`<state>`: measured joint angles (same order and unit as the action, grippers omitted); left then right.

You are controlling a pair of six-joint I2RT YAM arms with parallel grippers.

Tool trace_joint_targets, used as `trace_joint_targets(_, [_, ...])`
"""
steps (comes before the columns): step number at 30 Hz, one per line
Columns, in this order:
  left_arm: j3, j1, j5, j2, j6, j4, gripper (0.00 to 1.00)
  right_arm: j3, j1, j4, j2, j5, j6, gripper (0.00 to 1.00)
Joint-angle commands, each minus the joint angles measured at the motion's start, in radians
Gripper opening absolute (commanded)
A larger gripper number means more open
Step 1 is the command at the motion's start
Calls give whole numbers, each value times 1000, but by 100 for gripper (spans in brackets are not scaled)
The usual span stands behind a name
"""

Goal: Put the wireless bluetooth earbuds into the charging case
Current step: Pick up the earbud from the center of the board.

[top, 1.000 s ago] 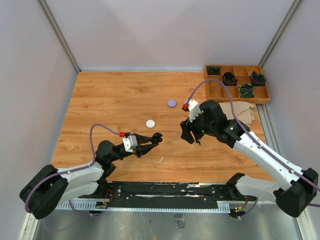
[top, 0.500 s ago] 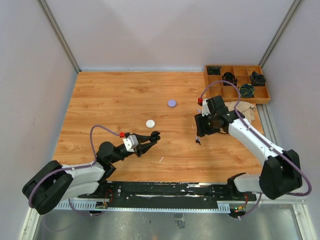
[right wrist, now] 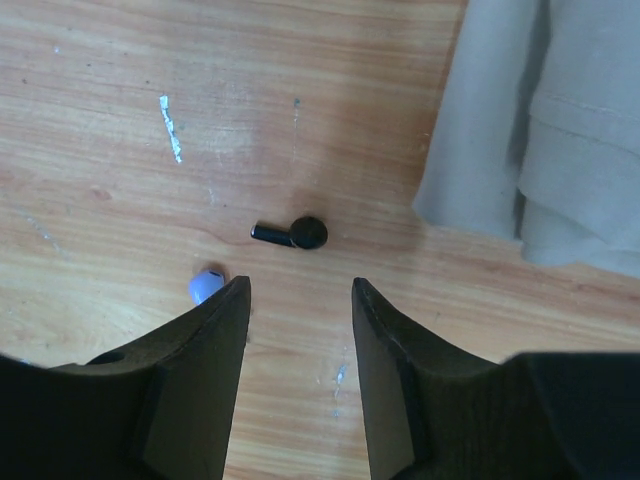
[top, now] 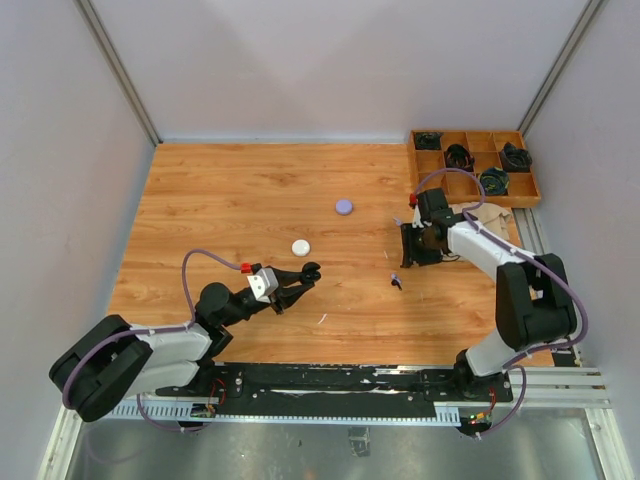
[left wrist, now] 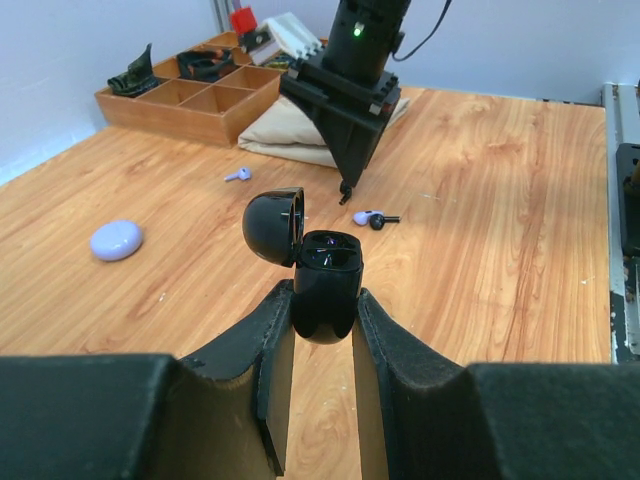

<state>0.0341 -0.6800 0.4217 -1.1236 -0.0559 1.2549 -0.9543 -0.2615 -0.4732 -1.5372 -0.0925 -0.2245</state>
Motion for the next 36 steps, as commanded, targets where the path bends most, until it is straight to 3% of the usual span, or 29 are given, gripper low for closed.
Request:
trace_joint_targets(1, [17,4,11,-3,4,37,0,0,12,59,-66,11,-54,45])
trace_joint_targets(20, [36,3,21,9,14,-7,0,-43,15,115,-167,-67,-45,37])
trace_joint_targets(36, [50,3,36,-8,21,-23,0,-182,-49,14,-250,-112,76,41])
